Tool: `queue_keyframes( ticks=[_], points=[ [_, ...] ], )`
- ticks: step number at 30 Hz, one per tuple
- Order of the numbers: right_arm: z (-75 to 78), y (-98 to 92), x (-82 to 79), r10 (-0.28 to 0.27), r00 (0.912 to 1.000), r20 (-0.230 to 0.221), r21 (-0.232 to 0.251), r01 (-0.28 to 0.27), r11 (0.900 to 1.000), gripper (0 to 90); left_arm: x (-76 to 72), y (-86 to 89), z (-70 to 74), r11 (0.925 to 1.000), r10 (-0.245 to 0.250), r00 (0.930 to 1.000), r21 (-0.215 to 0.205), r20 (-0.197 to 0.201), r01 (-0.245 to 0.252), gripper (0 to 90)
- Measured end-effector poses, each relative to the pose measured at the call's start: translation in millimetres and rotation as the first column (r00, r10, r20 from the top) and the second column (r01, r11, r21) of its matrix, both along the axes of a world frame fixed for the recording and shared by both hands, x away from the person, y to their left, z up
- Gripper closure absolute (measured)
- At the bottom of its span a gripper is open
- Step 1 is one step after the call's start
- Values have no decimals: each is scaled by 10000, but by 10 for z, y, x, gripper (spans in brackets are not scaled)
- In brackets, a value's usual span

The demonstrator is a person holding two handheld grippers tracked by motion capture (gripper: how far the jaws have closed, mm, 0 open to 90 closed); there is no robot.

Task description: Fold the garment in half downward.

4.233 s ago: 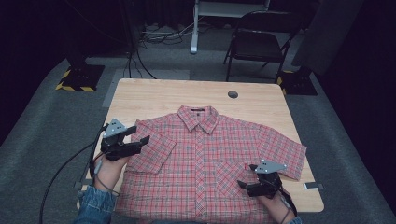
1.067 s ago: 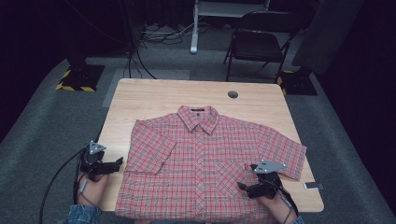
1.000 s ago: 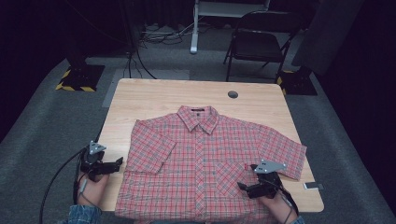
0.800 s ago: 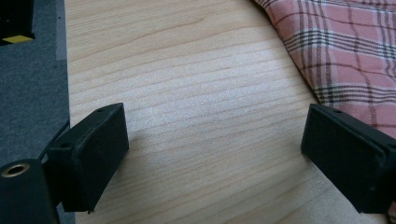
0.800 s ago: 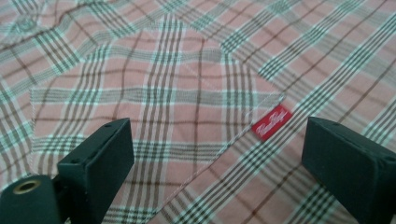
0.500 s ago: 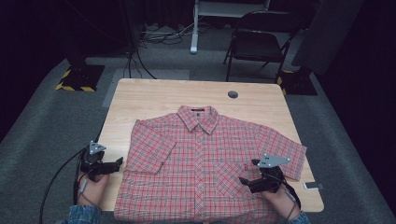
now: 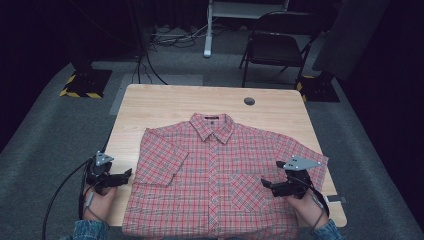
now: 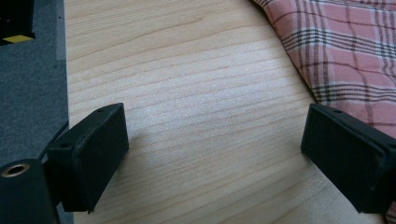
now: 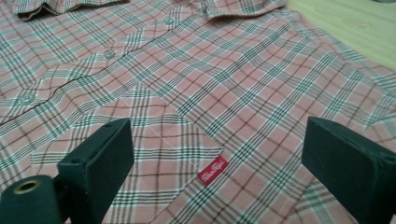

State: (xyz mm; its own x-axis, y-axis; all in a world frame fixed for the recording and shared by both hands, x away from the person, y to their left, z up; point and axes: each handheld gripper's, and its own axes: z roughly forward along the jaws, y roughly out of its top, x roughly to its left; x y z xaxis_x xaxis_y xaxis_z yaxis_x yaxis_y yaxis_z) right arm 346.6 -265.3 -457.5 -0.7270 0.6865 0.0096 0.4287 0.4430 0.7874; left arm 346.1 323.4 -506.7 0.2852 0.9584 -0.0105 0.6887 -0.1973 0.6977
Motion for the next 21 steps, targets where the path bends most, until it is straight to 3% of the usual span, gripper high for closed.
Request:
queue_keyframes(
  ticks=[10, 21],
  points=[
    [131, -79, 41, -92, 9995, 313, -333, 102, 9994, 104, 1, 1, 0, 10000, -1, 10000, -5, -4, 1, 76],
    [239, -286, 147, -849, 9963, 129, 102, 847, 9964, 127, 1, 0, 0, 10000, 1, 10000, -6, -1, -1, 76]
  ],
)
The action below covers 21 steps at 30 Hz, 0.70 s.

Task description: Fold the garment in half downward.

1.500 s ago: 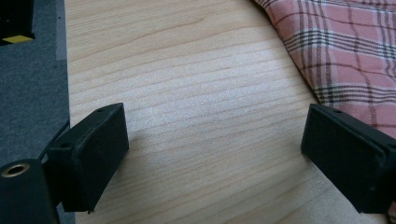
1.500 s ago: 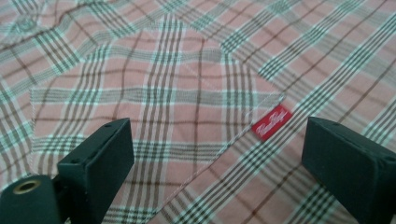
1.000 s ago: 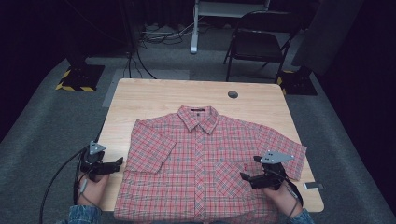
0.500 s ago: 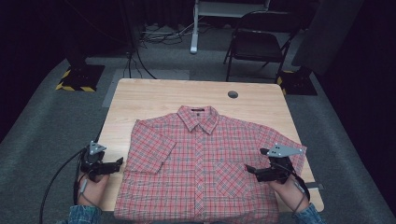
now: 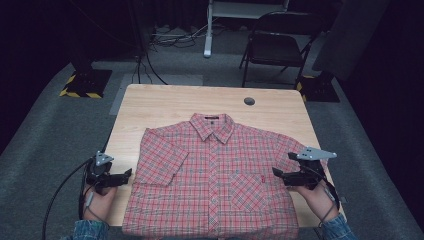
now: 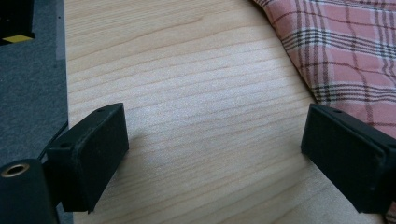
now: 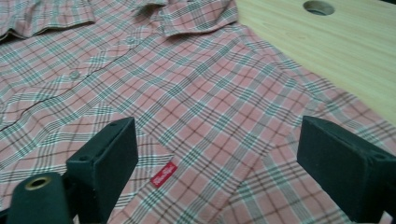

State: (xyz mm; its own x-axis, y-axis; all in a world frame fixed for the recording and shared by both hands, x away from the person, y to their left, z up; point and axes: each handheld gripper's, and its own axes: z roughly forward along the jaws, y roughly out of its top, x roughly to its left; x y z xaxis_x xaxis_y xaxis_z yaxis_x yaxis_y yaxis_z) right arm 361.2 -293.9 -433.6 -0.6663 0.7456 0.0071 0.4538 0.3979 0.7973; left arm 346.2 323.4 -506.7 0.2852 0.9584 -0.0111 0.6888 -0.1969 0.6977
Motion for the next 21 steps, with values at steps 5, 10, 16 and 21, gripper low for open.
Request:
queue_keyframes(
  ticks=[5, 10, 16, 21],
  points=[
    [44, -110, 40, -264, 9996, 110, 85, 263, 9996, 128, 0, 0, 0, 10000, 2, 10000, 2, 2, -2, 76],
    [37, -173, 56, -373, 9992, 144, 60, 372, 9993, 131, -1, 0, 0, 10000, 2, 10000, 6, 2, -3, 76],
    [33, -299, 111, -619, 9980, 108, -107, 620, 9980, 145, -1, -1, 0, 10000, 9, 10000, 4, 1, -9, 76],
    [66, -367, 176, -692, 9975, 115, -485, 697, 9964, 157, -1, -1, 0, 10000, 9, 10000, 5, 3, -9, 76]
  ],
)
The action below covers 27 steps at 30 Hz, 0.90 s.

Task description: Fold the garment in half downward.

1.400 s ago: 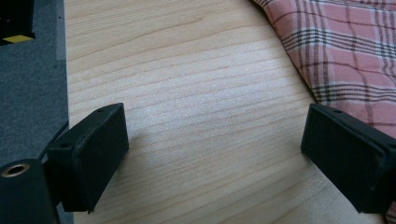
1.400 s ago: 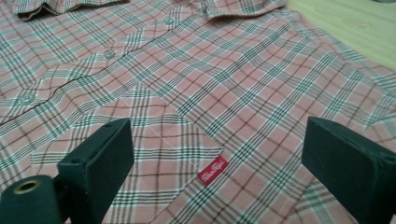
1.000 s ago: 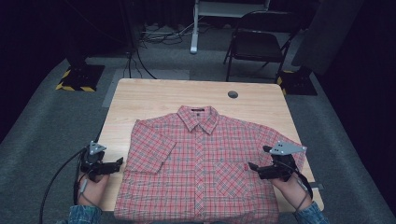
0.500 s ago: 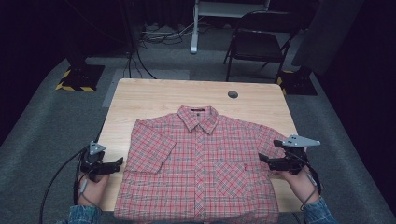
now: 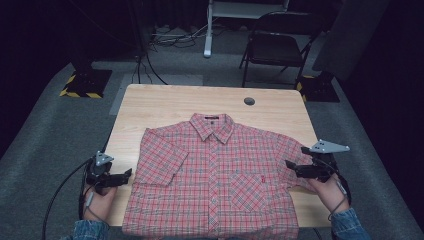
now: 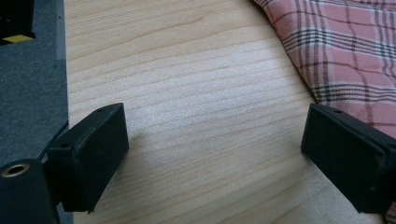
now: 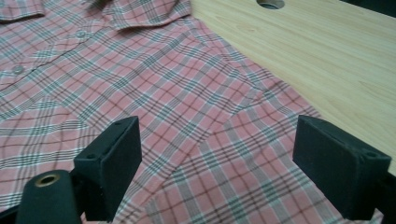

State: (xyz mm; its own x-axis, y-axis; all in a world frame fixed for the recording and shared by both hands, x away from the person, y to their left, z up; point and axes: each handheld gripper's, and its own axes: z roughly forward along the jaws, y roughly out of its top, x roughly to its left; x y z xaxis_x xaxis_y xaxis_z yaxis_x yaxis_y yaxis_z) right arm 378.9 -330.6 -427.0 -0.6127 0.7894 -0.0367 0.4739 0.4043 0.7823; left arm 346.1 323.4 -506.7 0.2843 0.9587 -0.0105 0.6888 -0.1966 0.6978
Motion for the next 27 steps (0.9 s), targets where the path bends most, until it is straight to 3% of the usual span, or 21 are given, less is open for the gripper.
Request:
queue_keyframes(
  ticks=[13, 23, 27],
  points=[
    [65, -198, 184, -511, 9986, -98, -188, 509, 9985, 166, -1, 0, 0, 10000, 7, 10000, 2, -1, -7, 76],
    [-2, -439, 314, -1079, 9940, -181, -283, 1073, 9938, 176, -2, -1, 0, 10000, 13, 10000, 0, 0, -13, 76],
    [-35, -507, 339, -1150, 9929, -299, -370, 1139, 9928, 241, -3, -1, 0, 10000, 17, 10000, 1, -2, -17, 76]
  ],
)
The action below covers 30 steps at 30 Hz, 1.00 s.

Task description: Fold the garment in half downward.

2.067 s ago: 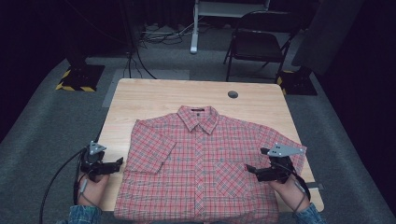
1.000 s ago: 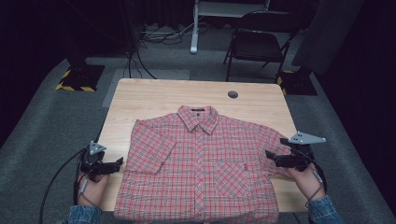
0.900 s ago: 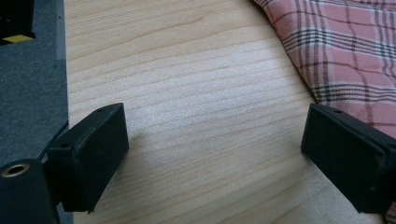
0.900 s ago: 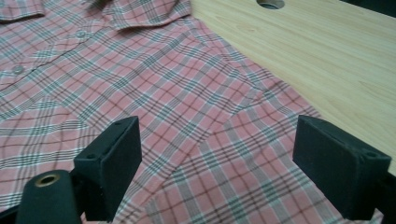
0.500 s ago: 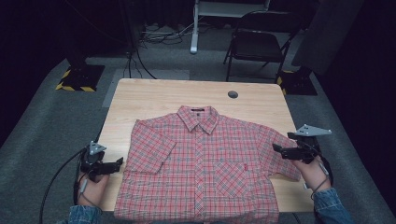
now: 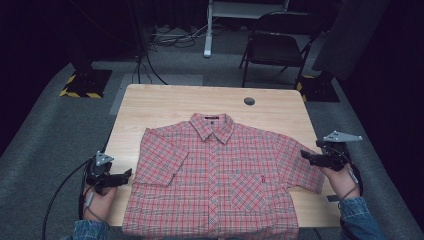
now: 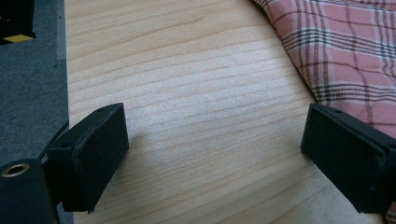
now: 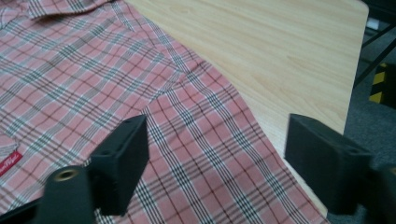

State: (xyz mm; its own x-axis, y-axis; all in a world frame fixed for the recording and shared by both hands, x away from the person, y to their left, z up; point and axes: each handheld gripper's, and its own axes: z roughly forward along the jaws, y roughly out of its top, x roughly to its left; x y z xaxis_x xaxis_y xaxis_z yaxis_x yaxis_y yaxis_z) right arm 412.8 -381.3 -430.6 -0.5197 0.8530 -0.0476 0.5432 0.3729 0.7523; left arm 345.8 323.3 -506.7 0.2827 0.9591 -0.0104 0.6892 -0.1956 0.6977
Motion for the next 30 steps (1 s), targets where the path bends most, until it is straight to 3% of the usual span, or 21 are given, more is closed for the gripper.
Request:
queue_keyframes(
  ticks=[18, 30],
  points=[
    [-241, -293, 37, -850, 9929, -838, -325, 825, 9961, 369, -1, 0, 1, 10000, 1, 10000, 5, -7, -1, 76],
    [-509, -495, 8, -1379, 9776, -1588, -549, 1307, 9899, 417, -4, -2, 0, 10000, 11, 10000, -2, -2, -11, 76]
  ],
)
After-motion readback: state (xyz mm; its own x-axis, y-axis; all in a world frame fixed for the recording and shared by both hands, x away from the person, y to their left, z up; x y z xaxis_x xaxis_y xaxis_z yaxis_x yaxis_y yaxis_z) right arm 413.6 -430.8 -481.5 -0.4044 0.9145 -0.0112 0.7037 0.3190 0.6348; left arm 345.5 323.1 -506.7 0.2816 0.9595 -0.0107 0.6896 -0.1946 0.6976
